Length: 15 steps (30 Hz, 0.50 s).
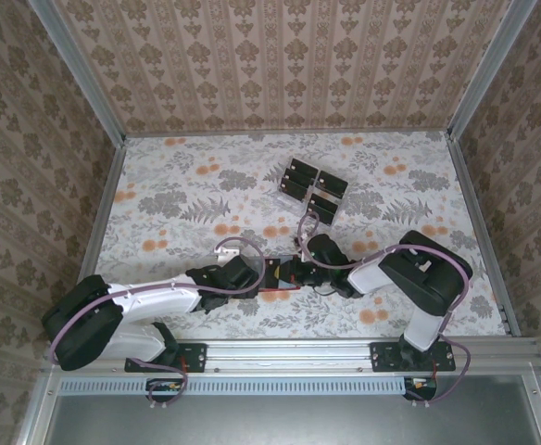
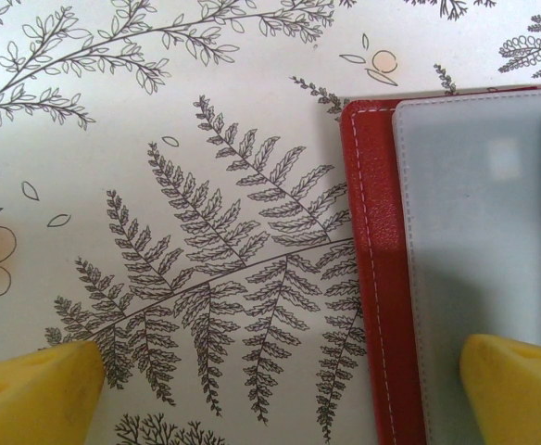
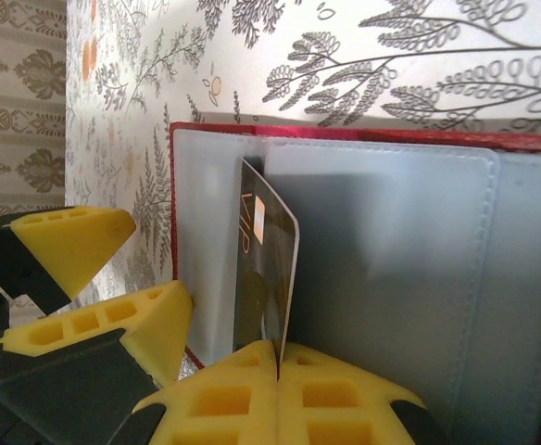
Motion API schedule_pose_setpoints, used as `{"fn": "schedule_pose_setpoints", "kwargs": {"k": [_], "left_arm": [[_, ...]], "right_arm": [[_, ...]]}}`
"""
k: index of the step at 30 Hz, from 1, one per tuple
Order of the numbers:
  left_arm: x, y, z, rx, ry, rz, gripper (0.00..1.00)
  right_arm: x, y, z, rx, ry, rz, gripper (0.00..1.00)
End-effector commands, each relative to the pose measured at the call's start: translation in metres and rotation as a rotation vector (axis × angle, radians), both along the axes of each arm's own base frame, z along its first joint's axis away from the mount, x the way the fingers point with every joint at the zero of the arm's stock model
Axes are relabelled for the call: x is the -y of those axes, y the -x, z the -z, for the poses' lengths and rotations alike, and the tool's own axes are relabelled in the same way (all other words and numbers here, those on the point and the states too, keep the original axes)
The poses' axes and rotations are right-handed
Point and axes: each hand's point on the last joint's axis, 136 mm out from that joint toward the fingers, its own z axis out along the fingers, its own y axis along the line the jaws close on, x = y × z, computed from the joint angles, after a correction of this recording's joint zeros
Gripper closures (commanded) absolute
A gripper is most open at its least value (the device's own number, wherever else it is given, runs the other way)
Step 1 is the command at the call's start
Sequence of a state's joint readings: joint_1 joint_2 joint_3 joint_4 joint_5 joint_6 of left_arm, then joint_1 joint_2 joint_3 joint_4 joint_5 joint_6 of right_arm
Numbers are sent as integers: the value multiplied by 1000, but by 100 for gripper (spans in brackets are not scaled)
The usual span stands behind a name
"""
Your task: Put the credit cards into the card holder
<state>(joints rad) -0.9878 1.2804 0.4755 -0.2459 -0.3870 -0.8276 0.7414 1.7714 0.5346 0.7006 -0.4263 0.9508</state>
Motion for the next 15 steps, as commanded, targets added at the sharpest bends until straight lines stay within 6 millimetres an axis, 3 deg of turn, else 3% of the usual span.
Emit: {"fn": "schedule_pose_setpoints", "kwargs": {"k": [1, 12, 15], "left_arm": [[-19, 10, 11, -29, -78, -4, 0], [-14, 6, 2, -19, -60, 1, 0], [-13, 0, -10, -13, -31, -17, 0]], "right_arm": [[8, 18, 34, -108, 91, -15, 100], [-1, 18, 34, -120, 120, -54, 99], [2, 17, 24, -98, 146, -63, 80]]}}
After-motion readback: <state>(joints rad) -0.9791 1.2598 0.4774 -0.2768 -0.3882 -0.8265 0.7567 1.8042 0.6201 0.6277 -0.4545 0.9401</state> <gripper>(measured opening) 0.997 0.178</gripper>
